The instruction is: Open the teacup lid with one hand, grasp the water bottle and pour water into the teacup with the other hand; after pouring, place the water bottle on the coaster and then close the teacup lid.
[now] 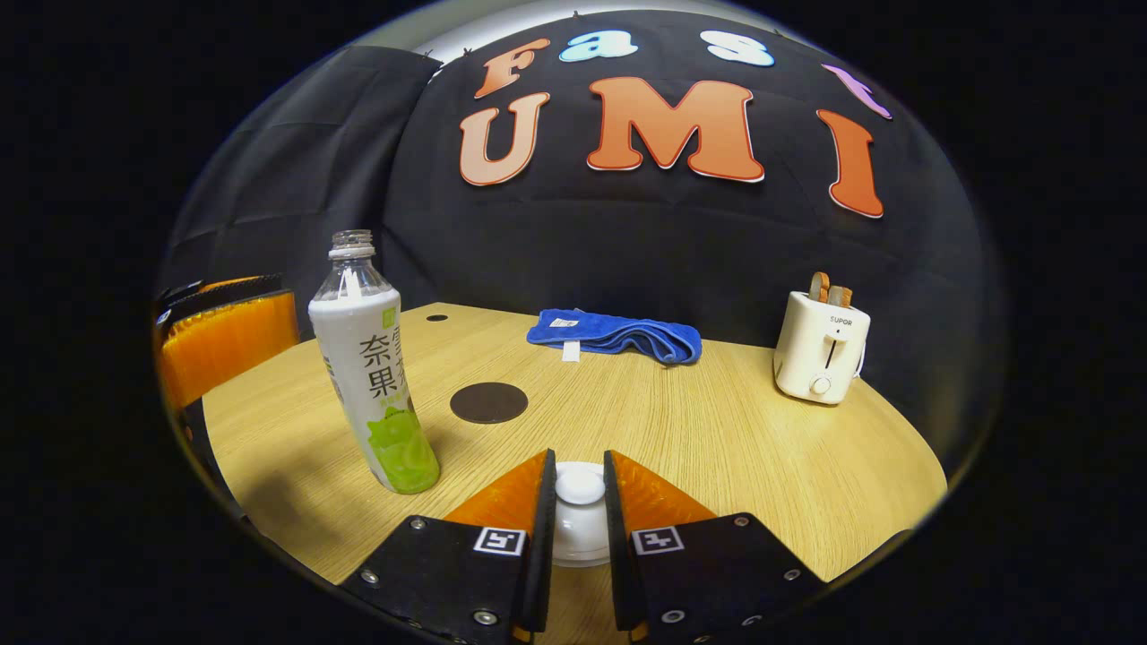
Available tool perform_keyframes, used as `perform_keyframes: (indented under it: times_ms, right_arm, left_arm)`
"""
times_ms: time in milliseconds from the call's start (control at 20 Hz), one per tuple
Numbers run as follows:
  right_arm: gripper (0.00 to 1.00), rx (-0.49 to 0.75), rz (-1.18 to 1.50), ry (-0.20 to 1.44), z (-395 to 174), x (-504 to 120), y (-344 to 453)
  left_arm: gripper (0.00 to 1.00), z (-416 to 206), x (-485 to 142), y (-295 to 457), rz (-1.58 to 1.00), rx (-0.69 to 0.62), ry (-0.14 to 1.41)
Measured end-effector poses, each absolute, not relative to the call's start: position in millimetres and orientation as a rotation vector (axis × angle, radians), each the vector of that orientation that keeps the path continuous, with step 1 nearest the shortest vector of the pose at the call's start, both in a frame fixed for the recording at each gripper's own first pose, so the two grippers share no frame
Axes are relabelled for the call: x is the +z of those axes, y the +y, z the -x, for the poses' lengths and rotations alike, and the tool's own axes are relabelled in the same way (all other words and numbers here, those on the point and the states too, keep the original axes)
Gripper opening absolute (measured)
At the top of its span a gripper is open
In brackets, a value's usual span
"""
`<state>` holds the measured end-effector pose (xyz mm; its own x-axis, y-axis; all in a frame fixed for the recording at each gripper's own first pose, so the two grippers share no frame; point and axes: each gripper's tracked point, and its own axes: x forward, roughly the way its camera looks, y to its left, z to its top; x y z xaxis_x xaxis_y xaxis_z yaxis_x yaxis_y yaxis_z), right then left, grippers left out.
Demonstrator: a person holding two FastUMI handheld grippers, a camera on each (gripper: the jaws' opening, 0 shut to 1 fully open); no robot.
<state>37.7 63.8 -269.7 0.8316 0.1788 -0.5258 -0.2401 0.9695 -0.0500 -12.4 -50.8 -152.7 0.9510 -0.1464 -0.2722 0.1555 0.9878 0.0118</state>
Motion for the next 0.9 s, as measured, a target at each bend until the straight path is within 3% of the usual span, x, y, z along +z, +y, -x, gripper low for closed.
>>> perform_keyframes:
  times_ms: [300, 750, 900]
  right_arm:
    - [0.21, 0.227, 0.096, 0.553, -38.9, -269.9, 62.9]
    - [0.22, 0.225, 0.04, 0.481, -40.4, -241.7, 57.1]
    - [0.21, 0.215, 0.024, 0.46, -41.0, -230.7, 50.8]
  left_arm:
    - [0.98, 9.3, -169.5, -52.4, -0.033, -0.154, 0.308]
    - [0.95, 0.9, -207.4, -64.6, -0.014, -0.167, 0.381]
    - [0.98, -3.5, -220.2, -66.3, -0.035, -0.17, 0.381]
